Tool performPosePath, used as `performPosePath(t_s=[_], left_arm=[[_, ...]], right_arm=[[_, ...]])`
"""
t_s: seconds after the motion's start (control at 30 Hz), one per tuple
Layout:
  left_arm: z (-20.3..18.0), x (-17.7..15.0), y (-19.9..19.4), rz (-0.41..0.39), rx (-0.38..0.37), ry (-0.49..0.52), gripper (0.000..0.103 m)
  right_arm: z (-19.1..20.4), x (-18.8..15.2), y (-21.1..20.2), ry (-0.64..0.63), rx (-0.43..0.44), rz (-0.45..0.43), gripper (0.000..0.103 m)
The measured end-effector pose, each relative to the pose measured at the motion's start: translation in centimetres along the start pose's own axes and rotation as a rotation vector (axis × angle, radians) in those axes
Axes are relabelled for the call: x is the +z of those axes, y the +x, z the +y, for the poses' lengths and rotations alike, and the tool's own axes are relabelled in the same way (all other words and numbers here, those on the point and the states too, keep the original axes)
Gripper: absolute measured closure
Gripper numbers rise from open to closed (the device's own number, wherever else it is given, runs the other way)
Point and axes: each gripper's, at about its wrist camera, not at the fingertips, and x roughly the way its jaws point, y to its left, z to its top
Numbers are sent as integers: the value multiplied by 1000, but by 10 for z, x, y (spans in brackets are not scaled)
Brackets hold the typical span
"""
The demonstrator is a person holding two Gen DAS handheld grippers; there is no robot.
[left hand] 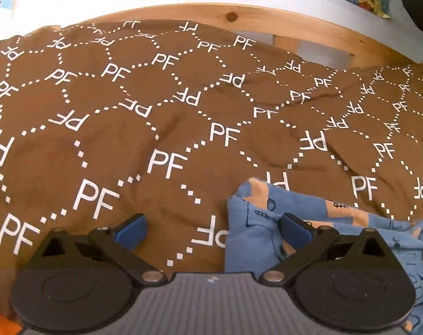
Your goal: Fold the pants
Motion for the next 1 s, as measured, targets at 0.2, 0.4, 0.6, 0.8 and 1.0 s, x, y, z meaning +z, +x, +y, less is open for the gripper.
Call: performPosePath(t_s=[0.2,0.4,0.6,0.8,1.0], left_arm=[[21,-6,-37,2,-85,-88,0],[22,-40,-79,85,-145,-64,0],[17,-74,-88,150,-138,16,0],[21,-72,-99,210,-159,-4,0],[21,-77,-99,190,-154,-2,0]], right_arm=[[-2,3,-32,6,0,-28,1],[25,-7,-66,-42,14,-61,1],[44,-44,-67,-144,-20,53,1],[43,-29,-86,-169,-2,-32,1],[52,19,-53,-296,-6,-135,1]])
